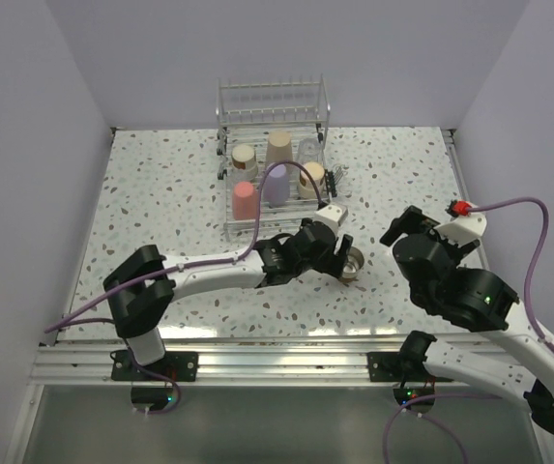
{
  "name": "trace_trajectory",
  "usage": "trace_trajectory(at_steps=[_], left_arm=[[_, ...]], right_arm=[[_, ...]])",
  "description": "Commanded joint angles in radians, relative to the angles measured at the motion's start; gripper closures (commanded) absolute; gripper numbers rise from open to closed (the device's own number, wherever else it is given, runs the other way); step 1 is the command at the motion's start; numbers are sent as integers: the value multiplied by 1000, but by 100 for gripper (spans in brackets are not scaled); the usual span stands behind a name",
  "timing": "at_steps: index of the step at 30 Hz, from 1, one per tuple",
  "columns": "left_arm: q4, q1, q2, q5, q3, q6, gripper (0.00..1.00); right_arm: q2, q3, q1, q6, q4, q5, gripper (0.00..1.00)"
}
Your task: Load the cups into the dish rack
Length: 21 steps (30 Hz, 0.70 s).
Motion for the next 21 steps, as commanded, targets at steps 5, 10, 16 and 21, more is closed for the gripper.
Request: trace_trajectory(at_steps=[5,10,16,21], left_arm=[[35,-2,135,-3,155,-14,23],[14,1,193,-22,192,-6,30],[-40,1,248,-29,232,-9,46],[-69,2,264,-49,238,-21,60]], right_arm=[[-11,-17,2,51,-20,22,2],[-22,-37,2,51,-14,13,2],[-22,-48,2,52,-8,11,2],[-10,-62,2,54,5,0,2]])
